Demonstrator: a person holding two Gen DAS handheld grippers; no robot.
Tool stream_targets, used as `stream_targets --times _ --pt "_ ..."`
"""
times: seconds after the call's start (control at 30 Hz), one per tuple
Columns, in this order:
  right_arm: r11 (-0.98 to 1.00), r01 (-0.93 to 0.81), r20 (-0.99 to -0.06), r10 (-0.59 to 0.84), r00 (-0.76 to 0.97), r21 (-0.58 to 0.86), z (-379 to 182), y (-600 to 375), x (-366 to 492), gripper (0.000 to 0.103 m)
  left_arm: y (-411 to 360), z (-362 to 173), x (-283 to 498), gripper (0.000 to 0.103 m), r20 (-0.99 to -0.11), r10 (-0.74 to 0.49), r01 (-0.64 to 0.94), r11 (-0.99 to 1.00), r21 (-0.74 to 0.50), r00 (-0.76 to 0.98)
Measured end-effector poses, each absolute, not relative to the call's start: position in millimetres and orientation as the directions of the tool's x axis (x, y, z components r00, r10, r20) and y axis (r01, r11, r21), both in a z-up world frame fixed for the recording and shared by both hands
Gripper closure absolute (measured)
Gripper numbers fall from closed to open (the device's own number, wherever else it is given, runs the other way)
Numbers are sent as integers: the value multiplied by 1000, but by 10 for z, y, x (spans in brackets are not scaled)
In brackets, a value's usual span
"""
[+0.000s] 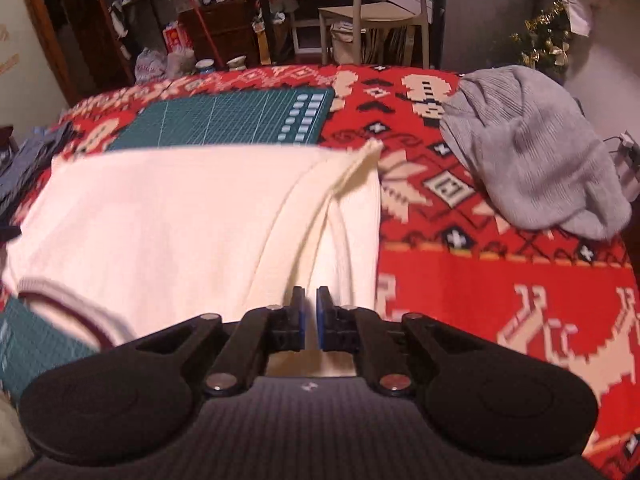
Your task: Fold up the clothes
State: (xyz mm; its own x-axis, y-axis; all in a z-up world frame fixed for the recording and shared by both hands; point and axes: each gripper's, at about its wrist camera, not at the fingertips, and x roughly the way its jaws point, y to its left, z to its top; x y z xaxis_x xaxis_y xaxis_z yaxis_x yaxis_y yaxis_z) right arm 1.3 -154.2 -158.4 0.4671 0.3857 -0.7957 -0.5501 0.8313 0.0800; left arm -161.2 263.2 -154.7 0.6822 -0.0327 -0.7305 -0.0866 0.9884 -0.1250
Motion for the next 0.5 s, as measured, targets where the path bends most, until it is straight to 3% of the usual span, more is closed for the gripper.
stream_targets --times 0.23,0.5 --pt "839 -541 -831 344 437 63 -1517 -1735 -316 97 2549 -1507 -1851 95 -733 -35 -86 988 -126 680" --pt "792 -607 -790 416 449 72 -1400 -1444 -453 96 2396 -1343 -1788 96 -686 -109 -4 987 -160 720"
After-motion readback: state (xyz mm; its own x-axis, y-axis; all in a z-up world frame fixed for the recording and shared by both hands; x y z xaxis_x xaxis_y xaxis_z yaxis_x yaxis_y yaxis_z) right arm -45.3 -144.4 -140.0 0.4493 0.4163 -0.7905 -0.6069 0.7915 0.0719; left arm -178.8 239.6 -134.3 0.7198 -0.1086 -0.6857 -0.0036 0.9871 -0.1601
